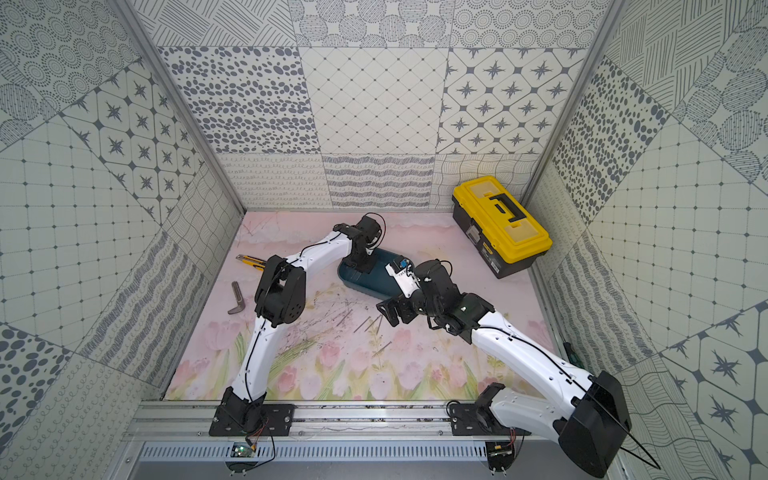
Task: Put the nails on the desktop into the storage box
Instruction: Place the nail in the storage box.
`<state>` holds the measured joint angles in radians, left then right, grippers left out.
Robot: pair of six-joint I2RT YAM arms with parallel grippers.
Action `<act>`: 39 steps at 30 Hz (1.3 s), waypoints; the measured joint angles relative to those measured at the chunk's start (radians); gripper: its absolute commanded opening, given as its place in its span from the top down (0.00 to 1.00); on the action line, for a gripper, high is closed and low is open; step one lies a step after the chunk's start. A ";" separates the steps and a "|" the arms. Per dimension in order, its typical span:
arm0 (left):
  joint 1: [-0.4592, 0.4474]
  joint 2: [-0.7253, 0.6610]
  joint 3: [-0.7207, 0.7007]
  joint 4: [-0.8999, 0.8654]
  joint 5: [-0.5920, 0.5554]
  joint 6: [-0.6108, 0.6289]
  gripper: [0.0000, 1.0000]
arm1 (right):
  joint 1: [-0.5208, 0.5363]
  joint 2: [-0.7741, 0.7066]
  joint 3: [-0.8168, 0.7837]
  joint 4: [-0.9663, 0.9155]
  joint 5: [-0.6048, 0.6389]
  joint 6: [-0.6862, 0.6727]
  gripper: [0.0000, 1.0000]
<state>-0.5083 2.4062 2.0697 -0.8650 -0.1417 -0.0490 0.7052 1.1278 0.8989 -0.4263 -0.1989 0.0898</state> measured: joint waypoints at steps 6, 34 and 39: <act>0.001 0.003 0.001 0.002 -0.002 0.000 1.00 | 0.000 0.007 0.000 0.006 -0.003 0.004 0.03; 0.006 0.010 0.002 0.025 -0.004 0.001 0.76 | -0.001 0.007 0.000 0.010 -0.003 0.003 0.03; 0.004 0.005 0.002 0.029 -0.004 0.000 0.75 | -0.001 0.007 0.000 0.010 -0.003 0.003 0.03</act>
<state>-0.5045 2.4107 2.0720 -0.8360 -0.1455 -0.0486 0.7044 1.1347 0.8993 -0.4168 -0.2016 0.0933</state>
